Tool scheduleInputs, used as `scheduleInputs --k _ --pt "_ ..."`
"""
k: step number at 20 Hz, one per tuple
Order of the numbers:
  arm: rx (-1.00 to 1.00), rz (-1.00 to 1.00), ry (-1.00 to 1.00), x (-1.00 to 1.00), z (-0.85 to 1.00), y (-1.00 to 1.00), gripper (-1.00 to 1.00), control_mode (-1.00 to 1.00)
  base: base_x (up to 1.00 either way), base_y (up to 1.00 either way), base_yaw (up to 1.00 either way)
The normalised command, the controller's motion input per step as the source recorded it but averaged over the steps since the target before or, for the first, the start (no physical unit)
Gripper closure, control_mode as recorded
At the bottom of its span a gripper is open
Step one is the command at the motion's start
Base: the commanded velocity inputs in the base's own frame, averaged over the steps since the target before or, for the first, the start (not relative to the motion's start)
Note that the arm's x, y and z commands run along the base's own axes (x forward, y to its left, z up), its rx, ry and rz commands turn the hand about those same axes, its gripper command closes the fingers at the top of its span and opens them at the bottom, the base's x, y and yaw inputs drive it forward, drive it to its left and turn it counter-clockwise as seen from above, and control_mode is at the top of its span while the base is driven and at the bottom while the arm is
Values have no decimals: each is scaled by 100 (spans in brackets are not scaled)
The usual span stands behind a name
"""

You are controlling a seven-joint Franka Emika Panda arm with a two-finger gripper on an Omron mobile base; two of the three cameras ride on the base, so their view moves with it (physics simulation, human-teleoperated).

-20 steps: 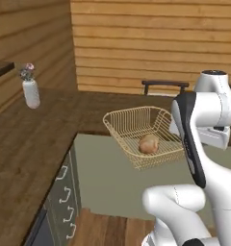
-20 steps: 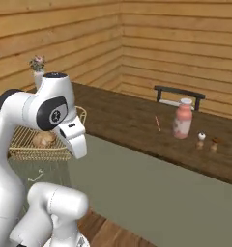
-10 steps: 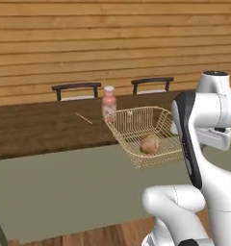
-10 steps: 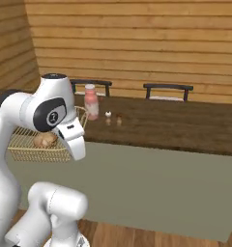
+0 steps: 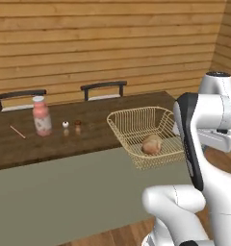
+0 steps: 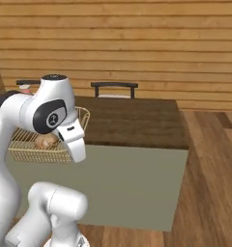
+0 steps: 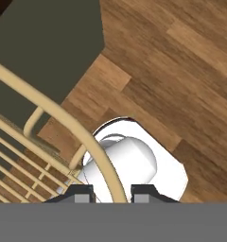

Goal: Open the cabinet, pick up the bread from the cabinet and place it in the basket. Then move the basket to the dining counter.

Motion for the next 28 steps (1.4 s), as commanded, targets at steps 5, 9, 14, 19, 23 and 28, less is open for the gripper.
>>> scheduleInputs --k 5,9,14,19,23,28 --pt "0 0 0 0 0 0 100 100 15 -100 14" --pt "0 0 0 0 0 0 100 100 12 -92 43" --pt "0 0 0 0 0 0 100 100 70 -18 17" --pt "0 0 0 0 0 0 100 100 66 0 0" --pt "0 0 0 0 0 0 100 100 53 0 0" --pt "0 0 0 0 0 0 100 100 47 0 0"
